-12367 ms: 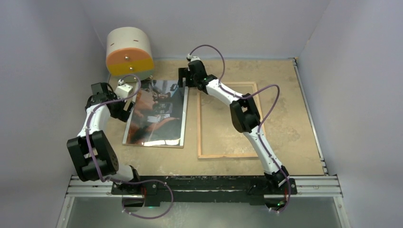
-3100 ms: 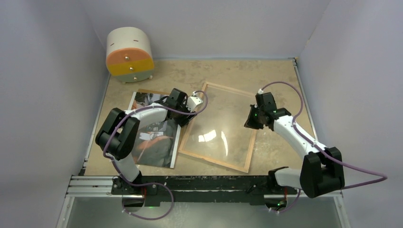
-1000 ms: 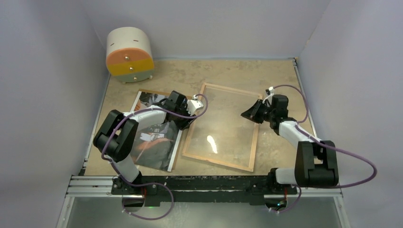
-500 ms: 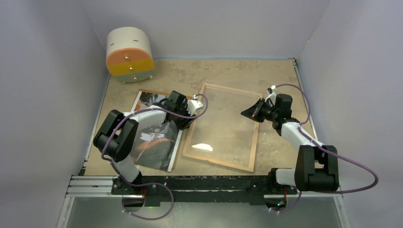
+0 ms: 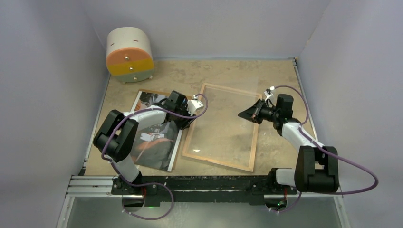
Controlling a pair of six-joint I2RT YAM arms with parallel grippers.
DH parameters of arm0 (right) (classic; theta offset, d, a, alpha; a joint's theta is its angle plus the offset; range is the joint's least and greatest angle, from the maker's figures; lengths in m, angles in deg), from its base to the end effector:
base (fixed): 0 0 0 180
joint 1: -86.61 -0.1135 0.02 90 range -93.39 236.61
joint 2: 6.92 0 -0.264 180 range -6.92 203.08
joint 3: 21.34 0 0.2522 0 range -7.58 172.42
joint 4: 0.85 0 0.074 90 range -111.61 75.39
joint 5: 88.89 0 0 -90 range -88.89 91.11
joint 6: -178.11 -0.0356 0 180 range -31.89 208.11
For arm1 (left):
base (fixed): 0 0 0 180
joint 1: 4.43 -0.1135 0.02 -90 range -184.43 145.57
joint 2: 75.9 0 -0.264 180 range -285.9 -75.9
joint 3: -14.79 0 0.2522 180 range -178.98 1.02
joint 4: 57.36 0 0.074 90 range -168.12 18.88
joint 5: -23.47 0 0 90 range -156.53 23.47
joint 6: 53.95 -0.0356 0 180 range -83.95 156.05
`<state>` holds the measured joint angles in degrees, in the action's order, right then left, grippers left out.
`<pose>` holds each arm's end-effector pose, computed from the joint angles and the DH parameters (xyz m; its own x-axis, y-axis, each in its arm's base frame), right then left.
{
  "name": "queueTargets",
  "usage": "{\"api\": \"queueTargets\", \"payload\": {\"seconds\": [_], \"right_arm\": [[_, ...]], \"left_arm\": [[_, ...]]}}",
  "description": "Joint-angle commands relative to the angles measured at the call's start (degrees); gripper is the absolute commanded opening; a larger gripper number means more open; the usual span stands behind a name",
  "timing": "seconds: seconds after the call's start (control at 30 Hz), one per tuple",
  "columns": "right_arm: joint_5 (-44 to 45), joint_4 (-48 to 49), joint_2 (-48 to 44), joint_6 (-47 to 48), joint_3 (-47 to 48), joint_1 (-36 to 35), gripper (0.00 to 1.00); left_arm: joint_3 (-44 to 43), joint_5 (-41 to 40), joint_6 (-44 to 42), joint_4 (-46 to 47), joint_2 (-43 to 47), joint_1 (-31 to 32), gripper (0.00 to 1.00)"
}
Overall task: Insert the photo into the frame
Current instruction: Place the photo frame item in the photo frame.
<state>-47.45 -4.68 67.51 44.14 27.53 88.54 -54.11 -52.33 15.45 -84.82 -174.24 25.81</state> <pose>0.2624 0.0179 0.2111 -0.7907 0.4864 -0.3717 -0.1133 0.4804 0.8697 0.2869 -0.1774 0.1598 -0.4649 0.6659 -0.5835 0.8200 0.5724 -0.0002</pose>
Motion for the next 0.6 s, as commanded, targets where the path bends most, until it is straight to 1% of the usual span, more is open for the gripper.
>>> {"api": "queueTargets", "payload": {"seconds": [0.0, 0.13, 0.3, 0.4, 0.57], "right_arm": [[-5.4, 0.5, -2.8, -3.9, -1.0, -0.1, 0.00], [-7.0, 3.9, -4.0, -7.9, -2.0, -0.1, 0.00], [-8.5, 5.2, -5.3, -9.8, -2.6, 0.0, 0.00], [-9.3, 7.8, -6.1, -12.8, -3.2, 0.0, 0.00], [-9.3, 11.1, -7.2, -16.9, -0.6, 0.0, 0.00]], "left_arm": [[0.4, 0.6, 0.5, -0.8, -1.0, 0.3, 0.47], [0.7, 0.2, 0.5, -0.7, -0.9, 0.3, 0.46], [1.2, 0.1, 0.4, -0.7, -0.7, 0.0, 0.45], [1.2, 0.1, 0.5, -0.7, -0.6, -0.3, 0.45], [0.6, 1.0, 0.7, -1.2, -0.5, -1.9, 0.43]]}}
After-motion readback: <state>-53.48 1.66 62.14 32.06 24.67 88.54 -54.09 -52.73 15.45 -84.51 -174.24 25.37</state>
